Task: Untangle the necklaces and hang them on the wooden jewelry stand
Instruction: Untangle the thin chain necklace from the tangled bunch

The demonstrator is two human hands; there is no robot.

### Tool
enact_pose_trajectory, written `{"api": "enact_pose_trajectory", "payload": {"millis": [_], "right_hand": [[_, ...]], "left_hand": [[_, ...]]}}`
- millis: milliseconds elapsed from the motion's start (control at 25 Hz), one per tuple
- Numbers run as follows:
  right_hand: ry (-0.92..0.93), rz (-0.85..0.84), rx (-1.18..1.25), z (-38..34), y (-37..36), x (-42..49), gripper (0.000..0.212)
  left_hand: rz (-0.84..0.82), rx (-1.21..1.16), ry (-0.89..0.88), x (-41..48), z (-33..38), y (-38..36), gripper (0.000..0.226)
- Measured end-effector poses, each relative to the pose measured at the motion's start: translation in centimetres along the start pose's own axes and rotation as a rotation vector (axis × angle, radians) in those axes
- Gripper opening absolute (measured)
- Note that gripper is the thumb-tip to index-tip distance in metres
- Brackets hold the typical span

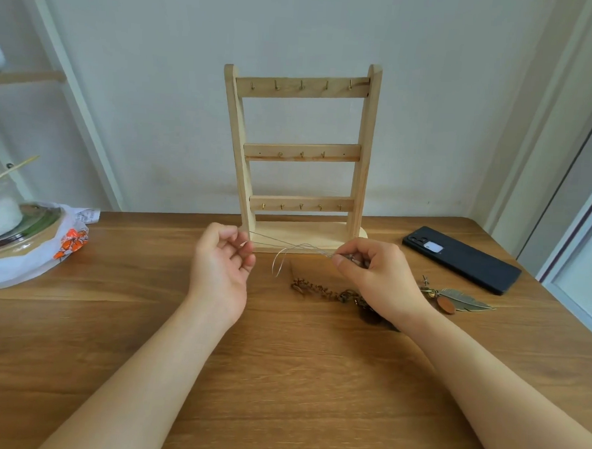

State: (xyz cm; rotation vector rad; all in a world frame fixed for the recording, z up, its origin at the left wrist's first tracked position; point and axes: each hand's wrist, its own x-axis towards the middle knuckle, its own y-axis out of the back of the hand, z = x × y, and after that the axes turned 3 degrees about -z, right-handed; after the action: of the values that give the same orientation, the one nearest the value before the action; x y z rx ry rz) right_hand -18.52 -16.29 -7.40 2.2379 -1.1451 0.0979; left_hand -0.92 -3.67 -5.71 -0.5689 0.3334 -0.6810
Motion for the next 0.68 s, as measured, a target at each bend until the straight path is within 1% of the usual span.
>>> {"api": "enact_pose_trajectory", "payload": {"millis": [80, 120, 200, 280, 320, 360, 400, 440, 480, 680], "right_hand": [[0.011, -0.002, -0.006, 0.0, 0.0, 0.0, 0.007], [0.018, -0.005, -0.009, 0.0, 0.0, 0.0, 0.007], [0.033, -0.011, -0.003, 0.0, 0.0, 0.0, 0.006], [0.046, -0.025, 0.008, -0.1, -0.1, -0.1, 0.006], [0.052, -0.034, 0.011, -0.3, -0.1, -0.2, 0.005], [0.059, -0.04, 0.013, -0.4, -0.2, -0.2, 0.005], [0.067, -0.044, 0.014, -0.5, -0.2, -0.2, 0.004], [0.072, -0.049, 0.015, -0.5, -0.3, -0.3, 0.004], [0.076, -0.055, 0.015, -0.6, -0.2, -0.4, 0.004], [0.078, -0.035, 0.037, -0.4, -0.2, -0.4, 0.004]], "left_hand": [[-0.042, -0.075, 0.049, -0.1, 0.3, -0.2, 0.006], [-0.091, -0.08, 0.068, -0.2, 0.5, -0.3, 0.011], [-0.219, 0.036, 0.083, -0.3, 0.4, -0.5, 0.037], [-0.336, 0.194, 0.073, -0.4, -0.2, -0.7, 0.074], [-0.367, 0.256, 0.066, -0.4, -0.5, -0.7, 0.09], [-0.375, 0.305, 0.057, -0.3, -0.8, -0.7, 0.102], [-0.364, 0.339, 0.045, -0.3, -1.0, -0.7, 0.107], [-0.335, 0.347, 0.032, -0.3, -1.1, -0.7, 0.107], [-0.292, 0.337, 0.012, -0.3, -1.1, -0.7, 0.101], [0.029, 0.316, -0.169, 0.3, -0.8, -0.2, 0.049]]}}
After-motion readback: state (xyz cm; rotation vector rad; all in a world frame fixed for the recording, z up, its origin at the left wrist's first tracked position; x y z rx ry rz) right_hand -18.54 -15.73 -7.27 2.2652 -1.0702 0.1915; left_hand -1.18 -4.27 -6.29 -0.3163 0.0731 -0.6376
